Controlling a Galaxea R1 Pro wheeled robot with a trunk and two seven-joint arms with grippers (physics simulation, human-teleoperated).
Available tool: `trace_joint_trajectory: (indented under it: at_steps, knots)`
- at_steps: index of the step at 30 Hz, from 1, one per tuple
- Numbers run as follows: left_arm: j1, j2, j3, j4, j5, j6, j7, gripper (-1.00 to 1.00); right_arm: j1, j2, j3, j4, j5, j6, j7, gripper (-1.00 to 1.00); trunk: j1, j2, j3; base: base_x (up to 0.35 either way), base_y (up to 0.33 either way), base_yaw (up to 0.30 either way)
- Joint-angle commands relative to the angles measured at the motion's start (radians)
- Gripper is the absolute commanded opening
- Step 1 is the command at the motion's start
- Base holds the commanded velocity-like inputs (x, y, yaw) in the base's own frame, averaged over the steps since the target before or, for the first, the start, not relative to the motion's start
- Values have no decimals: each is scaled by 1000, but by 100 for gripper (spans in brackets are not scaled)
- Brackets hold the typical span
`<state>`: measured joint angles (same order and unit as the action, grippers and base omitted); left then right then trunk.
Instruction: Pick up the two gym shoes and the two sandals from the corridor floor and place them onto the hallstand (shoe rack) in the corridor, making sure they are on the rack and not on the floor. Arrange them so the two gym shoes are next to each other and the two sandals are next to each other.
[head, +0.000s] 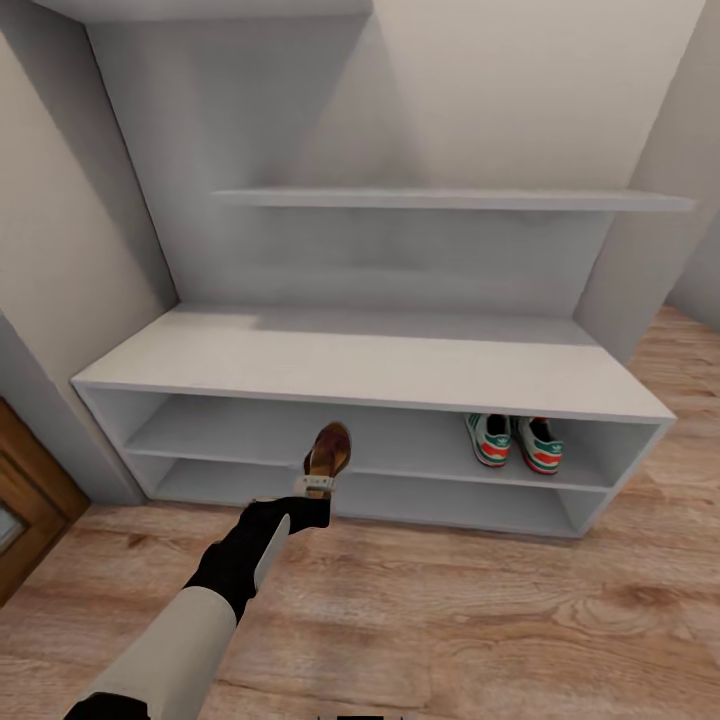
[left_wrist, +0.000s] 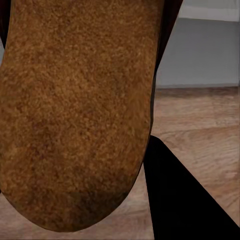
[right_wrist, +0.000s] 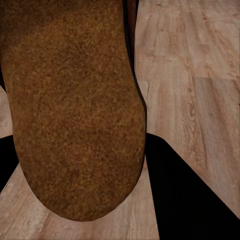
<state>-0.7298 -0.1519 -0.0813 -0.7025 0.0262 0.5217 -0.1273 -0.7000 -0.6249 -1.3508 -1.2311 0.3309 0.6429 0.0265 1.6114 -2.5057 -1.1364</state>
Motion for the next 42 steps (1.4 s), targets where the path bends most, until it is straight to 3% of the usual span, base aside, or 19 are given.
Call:
trace_joint_trajectory:
  at_steps: [1, 12, 19, 30, 42]
  knots:
    - [0, 0, 0, -2, 2, 6, -3, -100, -1, 0, -1, -1, 2, 4, 2, -100, 0, 0, -1, 269, -179, 0]
    - [0, 0, -1, -2, 1, 6, -3, -100, -1, -1, -1, -1, 2, 4, 2, -100, 0, 0, -1, 160, -199, 0]
    - [0, 0, -1, -2, 2, 6, -3, -100, -1, 0, -1, -1, 2, 4, 2, -100, 0, 0, -1, 35, -22, 0]
    - [0, 0, -2, -2, 3, 6, -3, -100, -1, 0, -1, -1, 2, 4, 2, -100, 0, 0, -1, 293, -1, 0]
    - [0, -1, -2, -1, 4, 6, -3, -100, -1, 0, 0, -1, 2, 4, 1, -100, 0, 0, -1, 139, -54, 0]
